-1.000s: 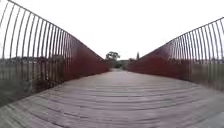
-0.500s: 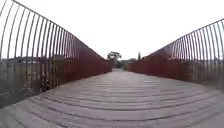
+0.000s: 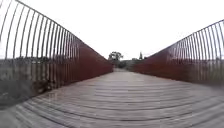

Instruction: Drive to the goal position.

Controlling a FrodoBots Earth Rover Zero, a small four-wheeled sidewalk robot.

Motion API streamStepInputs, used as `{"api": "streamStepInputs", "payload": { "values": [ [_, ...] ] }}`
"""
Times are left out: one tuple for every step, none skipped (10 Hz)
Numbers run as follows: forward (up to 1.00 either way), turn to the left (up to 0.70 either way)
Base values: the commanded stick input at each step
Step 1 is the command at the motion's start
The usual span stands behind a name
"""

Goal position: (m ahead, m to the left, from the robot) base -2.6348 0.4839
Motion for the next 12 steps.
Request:
{"api": "streamStepInputs", "payload": {
  "values": [
    [1.00, -0.40],
    [1.00, -0.38],
    [1.00, -0.23],
    [1.00, -0.09],
    [1.00, 0.00],
    [1.00, 0.00],
    [1.00, 0.00],
    [1.00, 0.00],
    [1.00, 0.00],
    [1.00, 0.00],
    [1.00, 0.00],
    [1.00, 0.00]
  ]
}}
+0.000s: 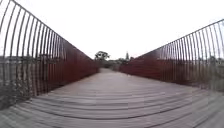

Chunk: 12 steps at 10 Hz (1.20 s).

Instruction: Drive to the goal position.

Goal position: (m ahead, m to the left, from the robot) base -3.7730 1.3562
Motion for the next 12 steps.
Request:
{"api": "streamStepInputs", "payload": {
  "values": [
    [1.00, 0.00],
    [1.00, 0.00],
    [1.00, 0.00],
    [1.00, 0.00],
    [1.00, 0.00],
    [1.00, 0.00],
    [1.00, 0.00],
    [1.00, 0.00],
    [1.00, 0.00],
    [1.00, 0.00],
    [1.00, 0.00],
    [1.00, 0.00]
  ]
}}
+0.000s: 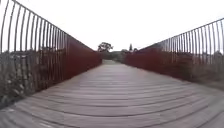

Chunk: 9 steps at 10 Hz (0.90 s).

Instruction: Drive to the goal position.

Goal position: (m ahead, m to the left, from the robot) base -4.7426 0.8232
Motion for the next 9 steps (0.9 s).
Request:
{"api": "streamStepInputs", "payload": {
  "values": [
    [1.00, 0.00],
    [1.00, 0.00],
    [1.00, 0.00],
    [1.00, 0.00],
    [0.00, 0.00],
    [0.00, 0.00],
    [0.00, 0.00],
    [0.00, 0.00],
    [0.00, 0.00]
  ]
}}
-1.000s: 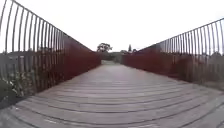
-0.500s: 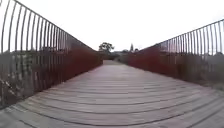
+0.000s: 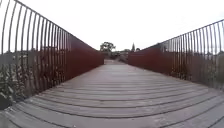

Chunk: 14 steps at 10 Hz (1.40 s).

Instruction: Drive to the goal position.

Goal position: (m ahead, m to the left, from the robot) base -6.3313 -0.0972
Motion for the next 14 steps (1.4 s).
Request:
{"api": "streamStepInputs", "payload": {
  "values": [
    [0.00, 0.00],
    [0.00, 0.00],
    [0.00, 0.00],
    [0.00, 0.00],
    [0.00, -1.00],
    [0.00, -1.00],
    [0.00, -1.00],
    [0.00, -1.00],
    [0.00, -1.00],
    [0.00, -1.00],
    [0.00, -1.00],
    [0.00, -1.00],
    [0.00, -1.00],
    [0.00, -1.00]
  ]
}}
